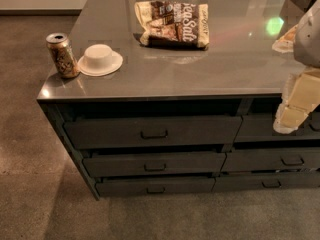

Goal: Open top drawer

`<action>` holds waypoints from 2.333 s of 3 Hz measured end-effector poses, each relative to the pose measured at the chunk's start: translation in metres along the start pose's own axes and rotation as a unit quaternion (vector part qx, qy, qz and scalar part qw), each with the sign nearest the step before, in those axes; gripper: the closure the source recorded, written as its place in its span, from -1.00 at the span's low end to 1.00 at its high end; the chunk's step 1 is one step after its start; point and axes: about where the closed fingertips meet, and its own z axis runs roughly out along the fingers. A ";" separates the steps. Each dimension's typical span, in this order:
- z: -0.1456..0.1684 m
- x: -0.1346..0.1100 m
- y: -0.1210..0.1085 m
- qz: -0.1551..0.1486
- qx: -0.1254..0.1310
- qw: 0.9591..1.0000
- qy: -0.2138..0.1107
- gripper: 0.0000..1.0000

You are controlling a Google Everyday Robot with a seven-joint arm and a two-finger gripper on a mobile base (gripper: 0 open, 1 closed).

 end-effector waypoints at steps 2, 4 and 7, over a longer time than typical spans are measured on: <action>0.013 -0.006 0.000 0.024 -0.002 1.000 -0.012 -1.00; 0.089 -0.025 0.020 0.234 -0.042 0.966 -0.103 -1.00; 0.156 -0.039 0.032 0.430 -0.018 0.875 -0.221 -1.00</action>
Offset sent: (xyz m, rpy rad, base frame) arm 0.0182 0.0263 -0.0461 0.1312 0.0386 -0.1374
